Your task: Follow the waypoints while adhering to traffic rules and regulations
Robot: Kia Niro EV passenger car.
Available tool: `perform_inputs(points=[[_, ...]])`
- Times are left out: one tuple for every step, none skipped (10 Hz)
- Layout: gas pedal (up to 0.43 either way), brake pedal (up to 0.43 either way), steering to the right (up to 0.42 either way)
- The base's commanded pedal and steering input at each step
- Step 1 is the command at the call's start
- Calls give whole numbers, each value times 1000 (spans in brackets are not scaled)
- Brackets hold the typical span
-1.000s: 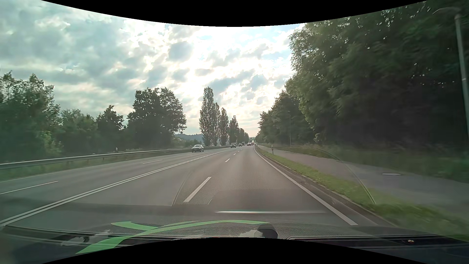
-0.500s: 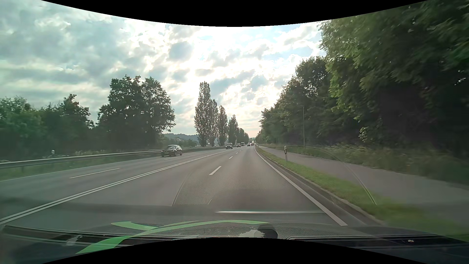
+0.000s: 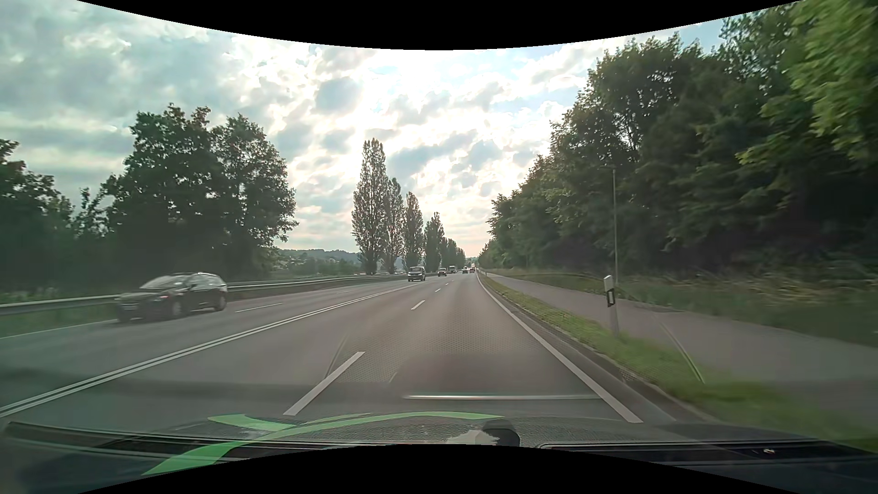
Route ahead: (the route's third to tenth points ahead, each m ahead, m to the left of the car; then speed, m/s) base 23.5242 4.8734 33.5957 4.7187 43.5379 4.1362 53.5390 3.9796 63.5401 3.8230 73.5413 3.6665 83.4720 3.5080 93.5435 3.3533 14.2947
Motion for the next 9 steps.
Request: perform_inputs(points=[[110,0,0],[110,0,0],[110,0,0],[110,0,0],[118,0,0],[118,0,0],[118,0,0],[118,0,0],[118,0,0]])
